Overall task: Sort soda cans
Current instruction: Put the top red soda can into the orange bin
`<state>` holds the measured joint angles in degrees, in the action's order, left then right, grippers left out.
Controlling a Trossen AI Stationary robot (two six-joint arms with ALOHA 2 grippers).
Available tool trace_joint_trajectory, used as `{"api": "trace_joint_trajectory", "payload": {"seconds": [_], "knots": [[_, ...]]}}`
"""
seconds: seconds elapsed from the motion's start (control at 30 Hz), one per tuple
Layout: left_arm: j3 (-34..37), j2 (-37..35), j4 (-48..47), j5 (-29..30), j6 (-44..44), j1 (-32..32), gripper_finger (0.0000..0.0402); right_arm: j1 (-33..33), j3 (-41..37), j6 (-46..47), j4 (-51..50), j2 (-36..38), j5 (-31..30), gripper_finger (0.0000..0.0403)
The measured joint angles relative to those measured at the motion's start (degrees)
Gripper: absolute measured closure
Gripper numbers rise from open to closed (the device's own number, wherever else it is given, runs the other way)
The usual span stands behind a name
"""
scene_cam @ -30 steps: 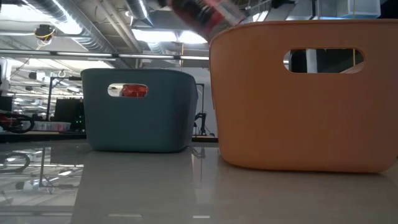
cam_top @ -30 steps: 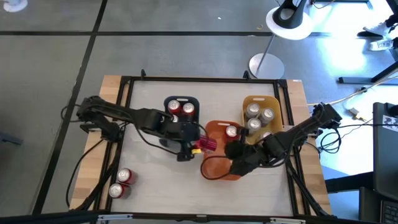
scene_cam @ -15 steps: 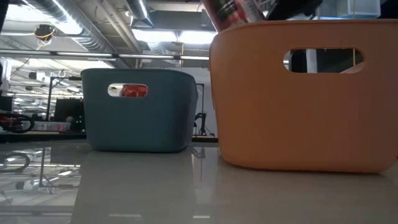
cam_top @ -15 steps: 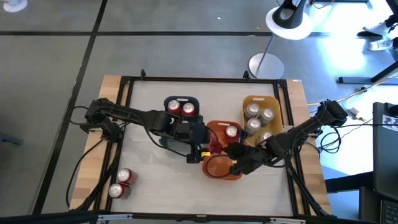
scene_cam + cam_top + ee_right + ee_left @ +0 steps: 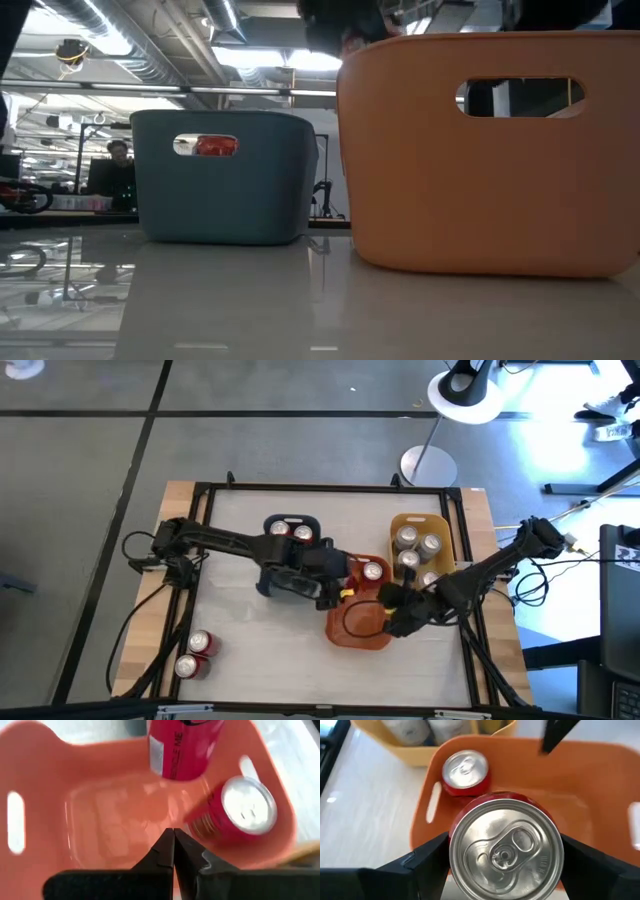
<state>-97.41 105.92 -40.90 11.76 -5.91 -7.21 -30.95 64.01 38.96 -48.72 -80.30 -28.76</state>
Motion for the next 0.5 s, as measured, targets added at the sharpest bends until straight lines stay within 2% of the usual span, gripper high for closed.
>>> {"api": "trace_joint_trajectory", "payload": {"seconds": [0.13,0.5], "knots": [[0.0,3.06,0.47,0.01,-0.59,1.88,0.0104,-2.22,0.0,5.37,-5.0,1.53,-2.04,0.0397],[0.0,11.36,2.85,-0.21,-1.12,6.31,0.0102,-3.97,0.0,7.96,-5.0,1.29,-4.73,0.0397]]}}
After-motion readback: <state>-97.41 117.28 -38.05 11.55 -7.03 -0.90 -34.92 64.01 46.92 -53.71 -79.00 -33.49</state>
